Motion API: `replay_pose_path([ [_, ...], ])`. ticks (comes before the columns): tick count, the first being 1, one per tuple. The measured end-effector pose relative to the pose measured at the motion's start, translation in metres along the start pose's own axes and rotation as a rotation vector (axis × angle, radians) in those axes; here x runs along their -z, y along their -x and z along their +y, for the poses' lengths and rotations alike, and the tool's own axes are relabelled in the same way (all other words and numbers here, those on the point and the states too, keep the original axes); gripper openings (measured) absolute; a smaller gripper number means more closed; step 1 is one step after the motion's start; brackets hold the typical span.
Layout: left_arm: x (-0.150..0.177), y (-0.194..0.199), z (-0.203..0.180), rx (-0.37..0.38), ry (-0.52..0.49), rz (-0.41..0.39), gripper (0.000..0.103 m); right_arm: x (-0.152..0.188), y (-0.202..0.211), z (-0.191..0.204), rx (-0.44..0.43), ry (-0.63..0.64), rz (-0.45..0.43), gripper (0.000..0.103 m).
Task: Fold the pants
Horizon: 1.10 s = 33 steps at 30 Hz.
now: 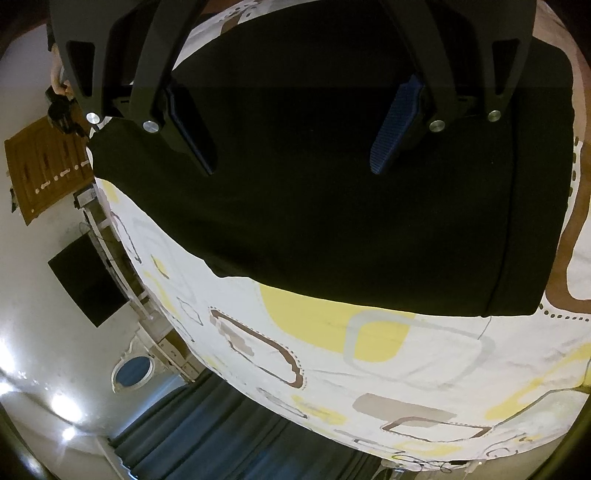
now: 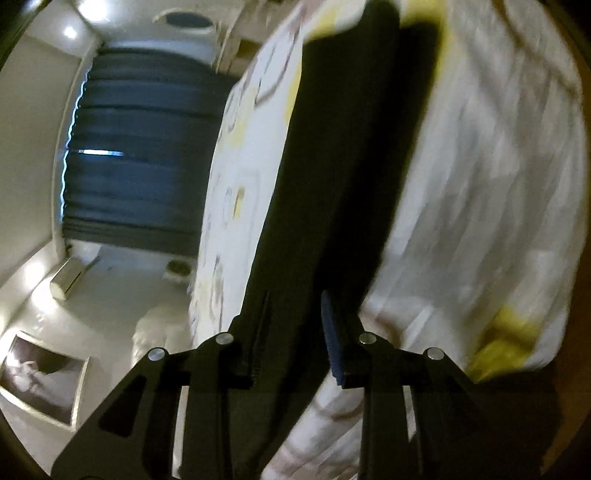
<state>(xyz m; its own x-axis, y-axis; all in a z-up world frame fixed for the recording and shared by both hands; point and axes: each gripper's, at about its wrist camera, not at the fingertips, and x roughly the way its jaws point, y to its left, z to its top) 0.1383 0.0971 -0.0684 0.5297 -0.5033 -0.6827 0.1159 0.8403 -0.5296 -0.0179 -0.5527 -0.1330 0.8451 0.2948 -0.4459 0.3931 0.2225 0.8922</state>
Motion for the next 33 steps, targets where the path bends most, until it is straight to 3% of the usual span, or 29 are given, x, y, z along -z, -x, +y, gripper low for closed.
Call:
replay_pose_path([
  [11,0.002,-0.001,-0.001,0.01,0.004,-0.012,0.086,0.019,-0.041,0.011,0.042,-0.009,0.069,0.031],
  [13,0.002,0.0,-0.001,0.007,0.001,-0.012,0.086,0.016,-0.044,0.015,0.064,0.024,0.067,0.007],
  [18,0.002,0.0,-0.003,0.005,0.001,-0.012,0.086,0.031,-0.027,0.012,0.085,0.027,0.048,0.007],
  [22,0.002,0.0,-0.003,0.011,0.009,-0.016,0.086,0.024,-0.028,0.006,0.073,0.011,0.099,0.008],
  [24,0.002,0.0,-0.004,0.008,0.004,-0.014,0.086,0.016,-0.015,0.007,0.075,0.006,0.063,0.016],
  [25,0.002,0.0,-0.004,0.005,0.004,-0.014,0.086,0.008,-0.007,0.01,0.07,0.022,0.017,0.026],
  [28,0.003,0.0,-0.004,0.0,0.002,-0.013,0.086,-0.021,0.025,0.005,0.084,0.018,-0.133,0.035],
  [31,0.003,-0.001,-0.005,-0.005,-0.002,-0.012,0.086,-0.061,0.051,-0.014,0.09,-0.038,-0.284,0.036],
  [33,0.003,-0.002,-0.006,-0.012,-0.006,-0.009,0.087,-0.081,0.059,-0.024,0.114,-0.056,-0.332,0.036],
])
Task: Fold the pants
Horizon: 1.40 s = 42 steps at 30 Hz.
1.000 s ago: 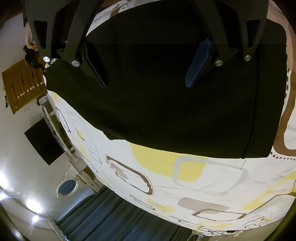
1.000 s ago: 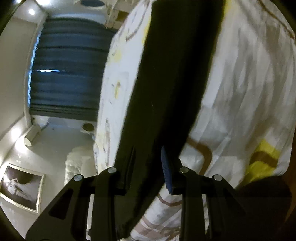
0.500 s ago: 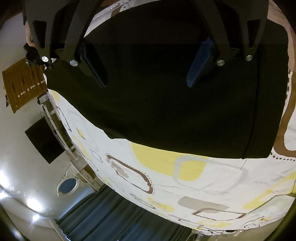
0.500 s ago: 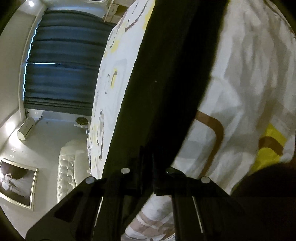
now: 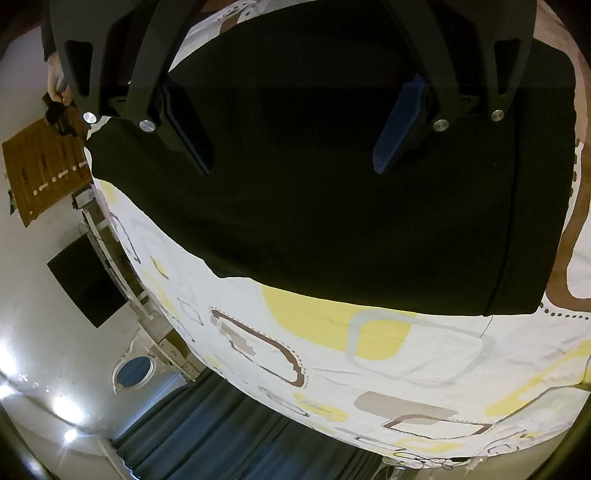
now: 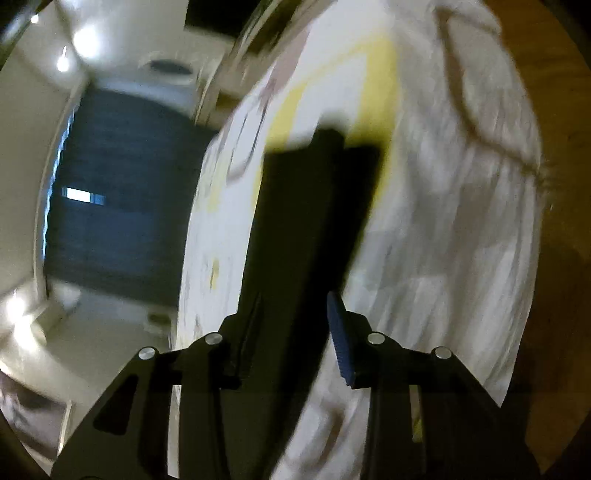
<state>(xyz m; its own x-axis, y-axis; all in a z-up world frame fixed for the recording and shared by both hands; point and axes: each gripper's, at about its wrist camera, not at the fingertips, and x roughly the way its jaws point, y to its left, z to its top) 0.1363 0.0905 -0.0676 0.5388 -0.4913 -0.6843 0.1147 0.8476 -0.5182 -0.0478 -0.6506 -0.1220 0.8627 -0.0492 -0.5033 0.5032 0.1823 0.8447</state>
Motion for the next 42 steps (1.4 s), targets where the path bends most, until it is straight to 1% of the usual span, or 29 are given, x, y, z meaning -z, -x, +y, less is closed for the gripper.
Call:
replay_pose_path([
  [1,0.0,0.0,0.0,-0.002,-0.001,0.001,0.087,-0.012,-0.001,-0.006,-0.002,-0.026,-0.024,0.036],
  [2,0.0,-0.001,-0.001,-0.007,-0.003,0.001,0.087,-0.019,-0.004,-0.011,-0.006,-0.041,-0.022,0.036],
  [3,0.0,-0.001,-0.002,-0.01,-0.004,0.002,0.087,-0.026,-0.01,-0.016,-0.003,-0.068,-0.004,0.037],
  [5,0.001,-0.002,-0.003,-0.017,-0.007,0.003,0.087,-0.033,-0.016,-0.027,-0.015,-0.126,-0.002,0.04],
  [7,0.001,-0.003,-0.003,-0.022,-0.007,0.002,0.087,-0.037,-0.025,-0.032,-0.051,-0.155,0.017,0.043],
  [9,0.0,-0.003,-0.004,-0.027,-0.006,0.001,0.087,-0.044,-0.03,-0.036,-0.072,-0.17,0.016,0.045],
  [10,0.001,-0.003,-0.004,-0.028,-0.007,0.0,0.087,-0.047,-0.033,-0.037,-0.082,-0.171,0.016,0.049],
  [15,0.003,-0.005,-0.005,-0.035,-0.016,-0.005,0.088,-0.053,-0.044,-0.028,-0.07,-0.155,-0.009,0.049],
  [17,0.003,-0.005,-0.006,-0.038,-0.021,-0.005,0.088,-0.058,-0.051,-0.027,-0.048,-0.149,-0.002,0.039],
  [18,0.003,-0.005,-0.005,-0.039,-0.022,-0.005,0.088,-0.06,-0.053,-0.026,-0.033,-0.144,0.003,0.029],
  [19,0.003,-0.005,-0.005,-0.039,-0.022,-0.005,0.088,-0.063,-0.055,-0.026,-0.031,-0.138,0.007,0.023],
  [21,0.003,-0.005,-0.005,-0.037,-0.02,-0.006,0.088,-0.066,-0.058,-0.026,-0.031,-0.119,0.011,0.016],
  [22,0.003,-0.005,-0.005,-0.036,-0.019,-0.006,0.088,-0.066,-0.057,-0.026,-0.035,-0.113,0.013,0.014],
  [27,0.002,-0.007,-0.005,-0.033,-0.031,-0.004,0.091,-0.061,-0.045,-0.027,-0.055,-0.084,0.006,0.013],
  [31,0.002,-0.009,-0.005,-0.043,-0.039,0.0,0.092,-0.06,-0.036,-0.01,-0.069,-0.042,-0.004,0.012],
  [34,0.0,-0.01,-0.004,-0.035,-0.026,0.006,0.093,-0.061,-0.033,0.002,-0.073,-0.009,-0.008,0.012],
  [36,0.0,-0.01,-0.004,-0.019,-0.025,0.007,0.097,-0.06,-0.03,0.008,-0.066,0.014,-0.012,0.012],
  [37,0.0,-0.01,-0.004,-0.01,-0.037,0.004,0.098,-0.059,-0.029,0.012,-0.061,0.026,-0.013,0.012],
  [40,0.005,-0.011,-0.008,-0.019,-0.081,-0.002,0.098,-0.056,-0.025,0.018,-0.061,0.04,-0.014,0.012],
  [42,0.009,-0.013,-0.014,-0.045,-0.149,0.01,0.098,-0.055,-0.023,0.022,-0.059,0.052,-0.014,0.012],
])
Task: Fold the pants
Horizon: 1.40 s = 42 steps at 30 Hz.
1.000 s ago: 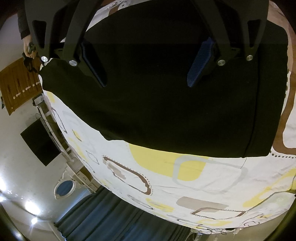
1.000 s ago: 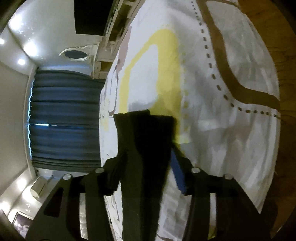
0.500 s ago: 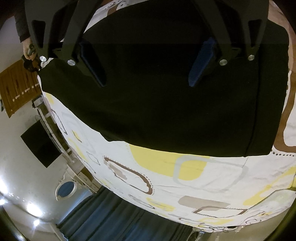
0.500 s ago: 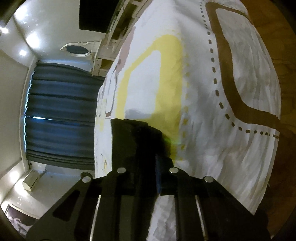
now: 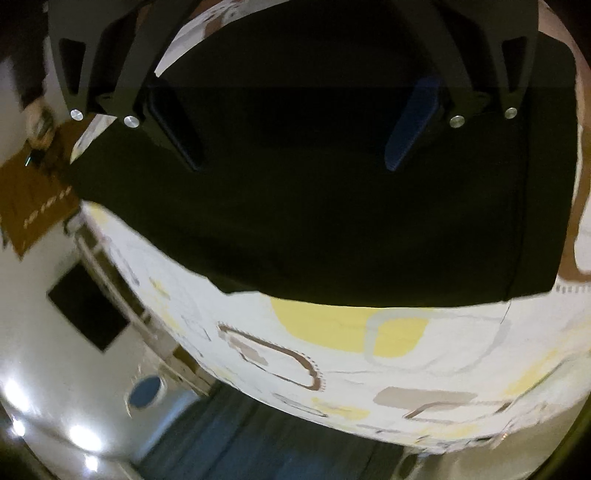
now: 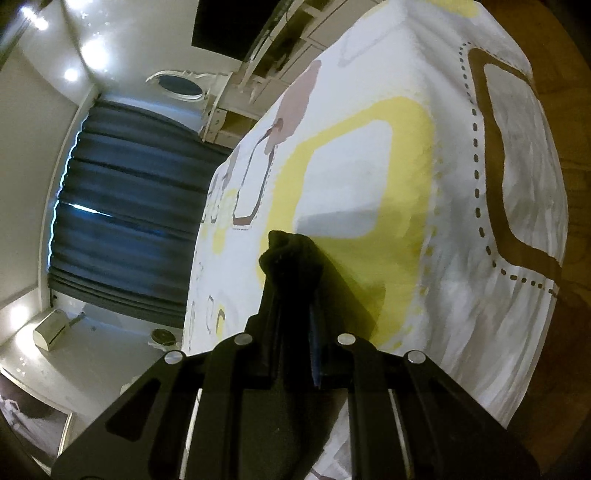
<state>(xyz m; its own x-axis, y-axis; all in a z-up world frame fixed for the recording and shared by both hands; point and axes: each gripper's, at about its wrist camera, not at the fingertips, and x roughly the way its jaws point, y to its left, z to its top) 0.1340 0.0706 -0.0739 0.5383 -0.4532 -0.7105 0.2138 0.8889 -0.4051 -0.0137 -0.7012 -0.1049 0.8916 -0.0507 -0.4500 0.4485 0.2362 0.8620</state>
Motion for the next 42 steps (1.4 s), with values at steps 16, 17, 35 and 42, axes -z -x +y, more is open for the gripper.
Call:
replay_pose_path([
  [16,0.005,-0.001,-0.004,-0.02,-0.023,-0.024,0.098,0.059,0.003,0.107,-0.068,0.293,0.077,0.012],
  [17,0.004,0.0,-0.001,0.0,-0.004,-0.025,0.098,0.066,0.002,0.114,-0.074,0.31,0.088,0.012],
  [35,0.002,0.003,0.004,0.053,0.021,-0.021,0.098,0.21,-0.017,0.197,-0.179,0.565,0.334,0.012],
  [42,0.0,0.004,0.005,0.057,0.019,-0.016,0.098,0.271,-0.031,0.205,-0.185,0.621,0.456,0.012],
])
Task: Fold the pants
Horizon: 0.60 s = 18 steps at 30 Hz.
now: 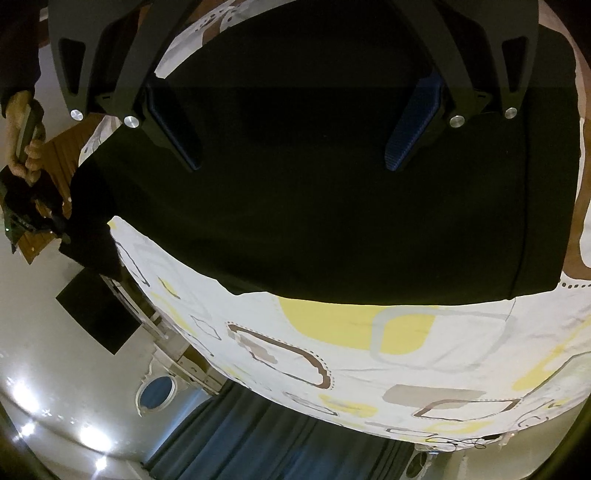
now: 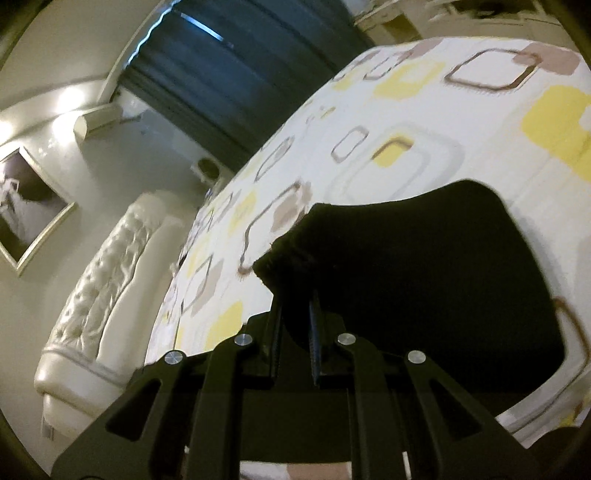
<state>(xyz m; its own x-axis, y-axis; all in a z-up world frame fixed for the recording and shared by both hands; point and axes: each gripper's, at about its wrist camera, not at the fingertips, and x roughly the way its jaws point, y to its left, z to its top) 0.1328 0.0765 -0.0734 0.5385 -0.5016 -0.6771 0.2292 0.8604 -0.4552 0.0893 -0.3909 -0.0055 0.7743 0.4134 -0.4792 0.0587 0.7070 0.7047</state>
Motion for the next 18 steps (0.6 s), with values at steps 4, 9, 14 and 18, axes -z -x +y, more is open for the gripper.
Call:
replay_pose_path([
  [4,0.001,0.001,-0.001,-0.001,-0.003,0.001,0.098,0.016,-0.019,0.013,-0.002,0.029,0.054,0.012],
  [9,0.001,0.0,-0.001,0.002,-0.004,0.001,0.098,0.033,-0.036,0.025,-0.006,0.06,0.105,0.012],
  [14,0.002,0.0,-0.002,0.003,-0.007,0.001,0.098,0.048,-0.047,0.033,-0.003,0.094,0.146,0.012],
  [18,0.002,0.0,-0.001,0.003,-0.006,0.001,0.098,0.056,-0.055,0.037,0.0,0.105,0.173,0.012],
])
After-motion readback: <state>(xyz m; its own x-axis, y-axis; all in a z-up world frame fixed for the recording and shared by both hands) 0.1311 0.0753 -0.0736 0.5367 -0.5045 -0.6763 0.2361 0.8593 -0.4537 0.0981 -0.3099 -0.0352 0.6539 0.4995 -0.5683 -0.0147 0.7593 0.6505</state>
